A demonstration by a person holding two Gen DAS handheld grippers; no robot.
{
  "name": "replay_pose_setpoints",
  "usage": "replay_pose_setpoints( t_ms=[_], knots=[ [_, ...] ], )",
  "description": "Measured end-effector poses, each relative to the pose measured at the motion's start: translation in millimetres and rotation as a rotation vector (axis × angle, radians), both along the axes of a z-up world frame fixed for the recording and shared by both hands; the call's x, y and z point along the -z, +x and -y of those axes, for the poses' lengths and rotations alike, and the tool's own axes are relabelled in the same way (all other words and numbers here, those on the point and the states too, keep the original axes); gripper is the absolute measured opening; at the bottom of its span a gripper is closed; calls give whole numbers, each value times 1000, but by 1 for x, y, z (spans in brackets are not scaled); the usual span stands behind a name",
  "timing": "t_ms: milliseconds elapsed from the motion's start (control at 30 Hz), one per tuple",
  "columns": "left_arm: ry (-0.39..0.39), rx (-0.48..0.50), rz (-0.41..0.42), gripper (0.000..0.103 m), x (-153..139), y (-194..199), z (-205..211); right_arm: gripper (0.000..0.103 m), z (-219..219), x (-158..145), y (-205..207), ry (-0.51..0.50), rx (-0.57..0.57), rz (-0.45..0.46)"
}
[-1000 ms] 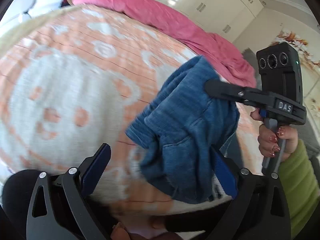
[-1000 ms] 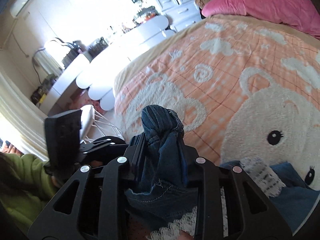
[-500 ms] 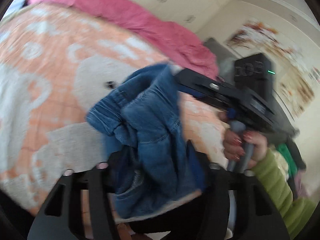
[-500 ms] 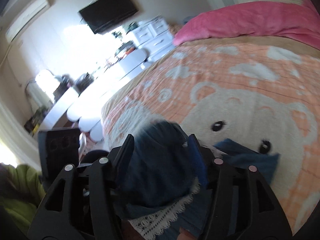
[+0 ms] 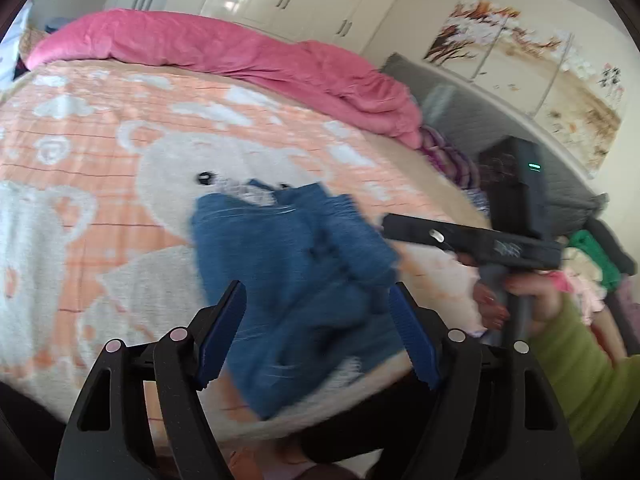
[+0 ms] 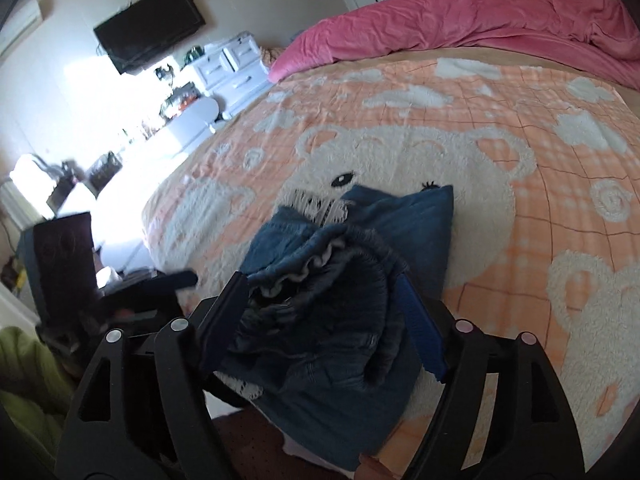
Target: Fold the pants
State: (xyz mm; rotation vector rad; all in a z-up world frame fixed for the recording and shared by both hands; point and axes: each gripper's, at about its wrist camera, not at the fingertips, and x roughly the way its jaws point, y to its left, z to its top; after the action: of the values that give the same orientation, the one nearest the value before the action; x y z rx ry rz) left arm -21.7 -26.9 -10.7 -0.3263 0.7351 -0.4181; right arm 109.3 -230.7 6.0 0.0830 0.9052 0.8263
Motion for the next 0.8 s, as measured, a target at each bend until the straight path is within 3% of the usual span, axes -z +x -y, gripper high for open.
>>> replay_pose_setpoints(
  t_ms=[67, 167, 300, 400, 467, 600, 800],
  knots=[
    [10, -5, -46, 73, 7, 2, 0, 69, -5, 12, -7, -121, 12, 14],
    [22, 68, -108, 73, 20, 8, 10, 69, -4, 40, -13, -278, 38, -7],
    [103, 133, -110, 73, 20, 4, 25, 69, 10, 42, -20, -247, 74, -18],
    [48, 132, -118, 73, 14, 5, 14, 69, 18, 23, -32, -211, 79, 37],
    [11, 94, -92, 73, 4, 3, -4, 69, 23, 6, -42, -156, 68, 70],
    [32, -1, -77, 73, -12, 18, -35, 69, 18, -25, -67, -65, -23, 153],
    [59, 7, -152, 68, -17, 53, -42, 69, -37, -27, -95, -177, -227, 256]
  ],
)
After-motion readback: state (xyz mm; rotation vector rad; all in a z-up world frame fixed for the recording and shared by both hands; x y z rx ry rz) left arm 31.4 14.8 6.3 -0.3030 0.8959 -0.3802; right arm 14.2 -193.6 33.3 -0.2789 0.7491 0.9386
